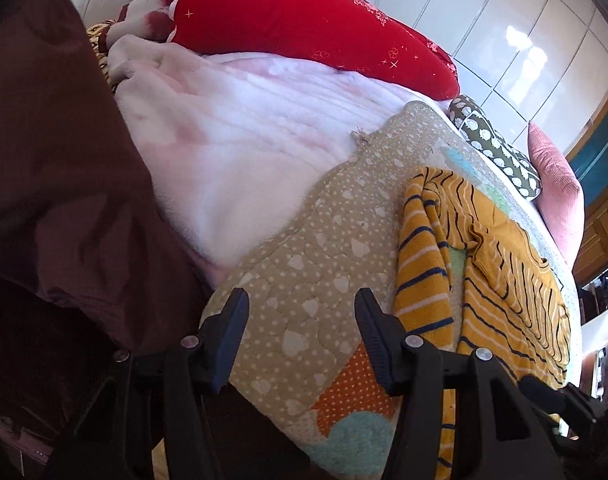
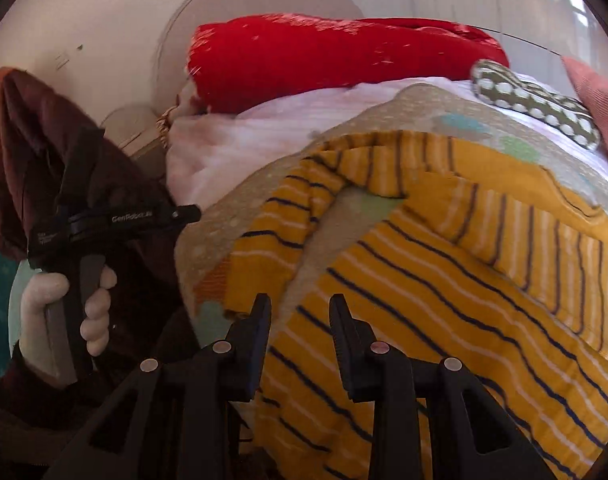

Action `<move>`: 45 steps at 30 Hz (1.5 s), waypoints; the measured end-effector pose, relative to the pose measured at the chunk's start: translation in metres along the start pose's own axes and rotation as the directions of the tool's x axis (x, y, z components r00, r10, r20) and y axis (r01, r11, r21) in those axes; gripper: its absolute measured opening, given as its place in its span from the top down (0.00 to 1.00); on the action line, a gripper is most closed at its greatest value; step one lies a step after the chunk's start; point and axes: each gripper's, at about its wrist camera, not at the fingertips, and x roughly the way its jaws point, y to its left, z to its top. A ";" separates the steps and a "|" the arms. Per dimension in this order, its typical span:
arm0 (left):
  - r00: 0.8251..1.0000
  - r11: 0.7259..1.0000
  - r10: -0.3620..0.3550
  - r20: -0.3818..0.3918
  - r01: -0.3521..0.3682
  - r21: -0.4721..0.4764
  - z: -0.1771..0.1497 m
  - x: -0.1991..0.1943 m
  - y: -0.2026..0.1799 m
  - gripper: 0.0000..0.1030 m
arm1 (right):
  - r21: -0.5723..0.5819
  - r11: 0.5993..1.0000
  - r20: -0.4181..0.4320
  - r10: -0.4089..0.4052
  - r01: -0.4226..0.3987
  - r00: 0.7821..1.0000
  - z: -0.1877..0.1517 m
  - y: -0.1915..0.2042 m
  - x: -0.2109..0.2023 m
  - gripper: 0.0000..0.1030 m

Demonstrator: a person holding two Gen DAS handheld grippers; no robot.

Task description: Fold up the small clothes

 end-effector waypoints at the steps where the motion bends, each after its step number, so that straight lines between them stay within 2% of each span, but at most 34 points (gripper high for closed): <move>1: 1.000 1.000 -0.010 0.002 0.010 -0.007 0.000 -0.003 0.003 0.46 | -0.021 1.000 -0.021 -0.013 0.012 1.000 0.002 0.011 0.015 0.70; 7: 0.998 0.998 -0.063 0.010 0.063 -0.003 -0.002 -0.015 0.011 0.43 | 0.001 0.998 -0.130 -0.056 0.056 0.990 0.004 0.027 0.085 0.71; 8: 0.998 0.998 -0.069 0.009 0.069 -0.002 -0.002 -0.016 0.012 0.43 | 0.005 0.999 -0.149 -0.046 0.048 0.988 0.005 0.028 0.092 0.88; 10: 0.997 0.997 -0.079 0.006 0.079 -0.003 -0.003 -0.016 0.014 0.43 | -0.001 0.999 -0.163 -0.052 0.052 0.985 0.011 0.030 0.093 0.92; 12: 0.996 0.996 -0.086 0.006 0.086 -0.006 -0.003 -0.016 0.014 0.43 | -0.052 0.997 -0.118 -0.064 0.058 0.991 0.025 0.037 0.078 0.92; 14: 0.996 0.996 -0.092 0.009 0.092 -0.007 -0.003 -0.016 0.015 0.43 | -0.134 0.983 -0.041 -0.130 0.124 0.991 0.047 0.044 0.053 0.92; 17: 0.994 0.994 -0.107 0.005 0.107 -0.003 -0.004 -0.016 0.013 0.42 | -0.182 0.957 0.096 -0.210 0.224 0.973 0.085 0.043 0.004 0.92; 21: 0.993 0.992 -0.121 -0.006 0.121 0.018 -0.005 -0.017 0.007 0.42 | -0.134 0.921 0.231 -0.330 0.365 0.915 0.119 0.010 -0.060 0.92; 23: 0.992 0.992 -0.125 -0.011 0.125 0.030 -0.006 -0.016 0.003 0.42 | -0.090 0.888 0.245 -0.419 0.451 0.874 0.123 -0.019 -0.083 0.92; 25: 0.992 0.991 -0.127 -0.017 0.128 0.042 -0.008 -0.015 -0.002 0.42 | -0.038 0.851 0.219 -0.505 0.524 0.835 0.120 -0.055 -0.099 0.92; 29: 0.990 0.988 -0.134 -0.036 0.137 0.069 -0.011 -0.013 -0.015 0.42 | 0.041 0.754 0.101 -0.656 0.656 0.748 0.093 -0.137 -0.114 0.92; 32: 0.990 0.987 -0.131 -0.047 0.134 0.093 -0.012 -0.011 -0.029 0.42 | 0.094 0.668 -0.038 -0.738 0.738 0.674 0.063 -0.204 -0.117 0.92; 36: 0.989 0.979 -0.132 -0.059 0.139 0.147 -0.015 -0.011 -0.054 0.42 | 0.160 0.607 -0.255 -0.736 0.778 0.627 0.010 -0.286 -0.110 0.92; 37: 0.990 0.976 -0.129 -0.059 0.137 0.170 -0.016 -0.012 -0.062 0.42 | 0.203 0.598 -0.266 -0.728 0.775 0.631 -0.001 -0.296 -0.113 0.91; 39: 0.991 0.967 -0.121 -0.062 0.132 0.220 -0.017 -0.011 -0.078 0.41 | 0.332 0.596 -0.237 -0.697 0.731 0.676 -0.019 -0.306 -0.129 0.83; 40: 0.991 0.961 -0.120 -0.066 0.133 0.244 -0.016 -0.010 -0.087 0.40 | 0.387 0.589 -0.218 -0.689 0.709 0.692 -0.026 -0.307 -0.137 0.79; 42: 0.988 0.944 -0.131 -0.078 0.149 0.293 -0.014 -0.005 -0.109 0.38 | 0.443 0.579 -0.188 -0.686 0.684 0.703 -0.038 -0.309 -0.148 0.78; 45: 0.982 0.915 -0.154 -0.114 0.185 0.358 -0.005 0.012 -0.149 0.37 | 0.461 0.569 -0.166 -0.698 0.681 0.696 -0.049 -0.303 -0.157 0.78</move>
